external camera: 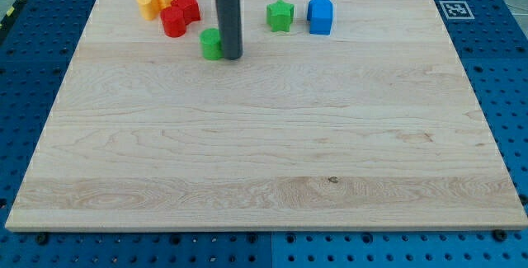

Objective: Put the green circle at the bottom of the red circle

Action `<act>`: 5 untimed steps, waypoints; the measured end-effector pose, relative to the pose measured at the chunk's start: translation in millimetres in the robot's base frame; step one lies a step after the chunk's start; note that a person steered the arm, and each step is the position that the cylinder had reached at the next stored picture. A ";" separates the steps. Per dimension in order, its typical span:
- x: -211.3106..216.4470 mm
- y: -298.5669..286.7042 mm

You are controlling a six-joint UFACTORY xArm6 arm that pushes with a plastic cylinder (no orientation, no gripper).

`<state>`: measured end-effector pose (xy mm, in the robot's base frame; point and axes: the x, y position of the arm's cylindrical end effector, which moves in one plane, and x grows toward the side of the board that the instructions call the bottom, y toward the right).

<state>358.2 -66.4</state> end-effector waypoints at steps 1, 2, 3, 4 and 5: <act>0.5 -17.3; 0.5 -29.6; 2.1 -29.6; 8.1 -36.8; 8.2 -26.0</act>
<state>366.4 -92.4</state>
